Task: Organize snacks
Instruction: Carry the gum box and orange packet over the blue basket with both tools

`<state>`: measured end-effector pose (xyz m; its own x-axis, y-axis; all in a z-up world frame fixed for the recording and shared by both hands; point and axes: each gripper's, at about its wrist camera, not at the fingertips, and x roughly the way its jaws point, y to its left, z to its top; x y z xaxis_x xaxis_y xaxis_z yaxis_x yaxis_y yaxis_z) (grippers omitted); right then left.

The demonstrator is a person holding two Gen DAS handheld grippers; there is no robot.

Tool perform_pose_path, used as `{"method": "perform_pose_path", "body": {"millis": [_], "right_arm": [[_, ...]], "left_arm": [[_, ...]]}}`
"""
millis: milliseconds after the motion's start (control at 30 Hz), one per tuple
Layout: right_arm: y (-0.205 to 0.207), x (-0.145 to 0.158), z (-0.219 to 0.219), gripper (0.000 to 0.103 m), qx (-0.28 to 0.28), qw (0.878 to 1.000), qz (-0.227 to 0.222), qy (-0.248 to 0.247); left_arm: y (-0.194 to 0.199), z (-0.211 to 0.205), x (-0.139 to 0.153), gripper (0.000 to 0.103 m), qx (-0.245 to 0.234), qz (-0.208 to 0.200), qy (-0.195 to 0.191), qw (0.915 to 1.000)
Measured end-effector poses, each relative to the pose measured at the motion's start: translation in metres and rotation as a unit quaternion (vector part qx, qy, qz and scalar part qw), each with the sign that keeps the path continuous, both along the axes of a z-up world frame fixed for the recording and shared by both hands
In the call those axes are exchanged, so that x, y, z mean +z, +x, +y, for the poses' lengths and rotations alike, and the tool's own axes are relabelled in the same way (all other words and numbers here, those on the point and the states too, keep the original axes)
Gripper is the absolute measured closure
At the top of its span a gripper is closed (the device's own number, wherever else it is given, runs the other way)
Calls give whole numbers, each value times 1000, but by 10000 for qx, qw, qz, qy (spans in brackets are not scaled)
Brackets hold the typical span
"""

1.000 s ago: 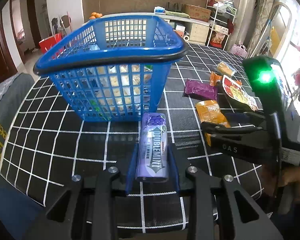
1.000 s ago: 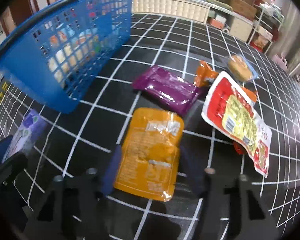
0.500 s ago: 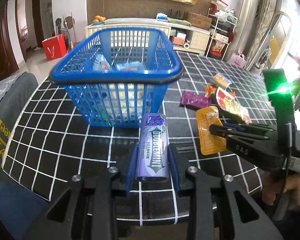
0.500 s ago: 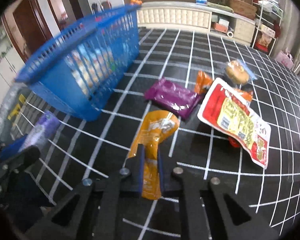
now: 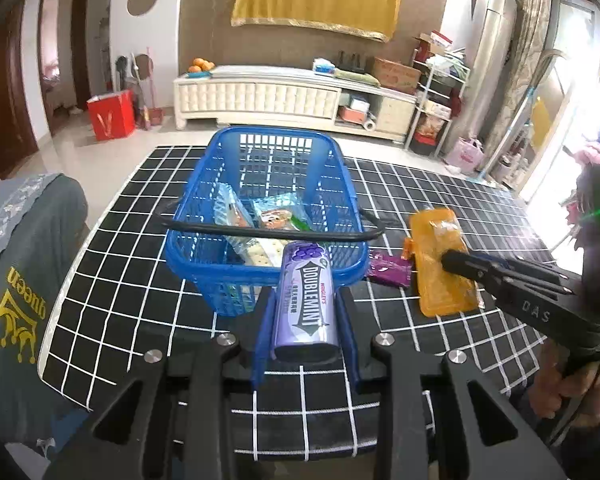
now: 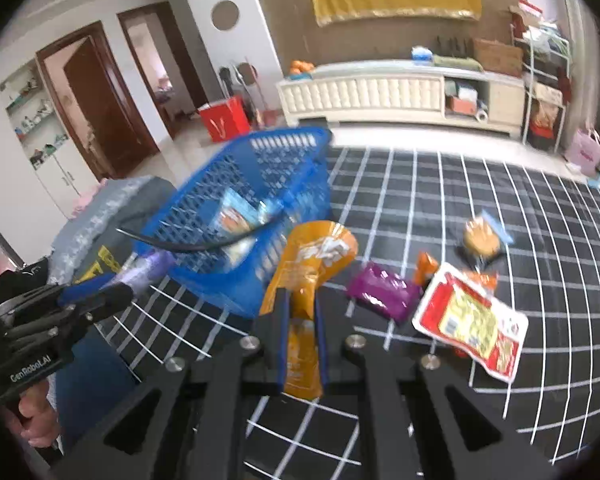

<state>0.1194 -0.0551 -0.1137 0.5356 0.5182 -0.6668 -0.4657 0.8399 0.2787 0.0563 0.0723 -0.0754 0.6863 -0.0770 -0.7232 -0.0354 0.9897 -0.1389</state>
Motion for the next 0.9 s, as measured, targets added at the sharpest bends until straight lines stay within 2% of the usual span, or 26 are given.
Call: {"method": "perform_pose_path", "body": {"millis": [300, 533, 733, 900], "right_arm": [[8, 23, 22, 88, 319, 9990, -191, 235], [29, 33, 40, 88, 460, 9983, -296, 213], [52, 31, 57, 88, 430, 9986, -239, 168], [62, 24, 65, 88, 446, 9988, -162, 72]], "left_arm": [[-9, 26, 34, 75, 46, -115, 39, 9999], [32, 42, 45, 75, 68, -211, 489, 9986], [87, 47, 22, 75, -196, 106, 719, 9972], [110, 56, -11, 74, -219, 485, 506, 9973]]}}
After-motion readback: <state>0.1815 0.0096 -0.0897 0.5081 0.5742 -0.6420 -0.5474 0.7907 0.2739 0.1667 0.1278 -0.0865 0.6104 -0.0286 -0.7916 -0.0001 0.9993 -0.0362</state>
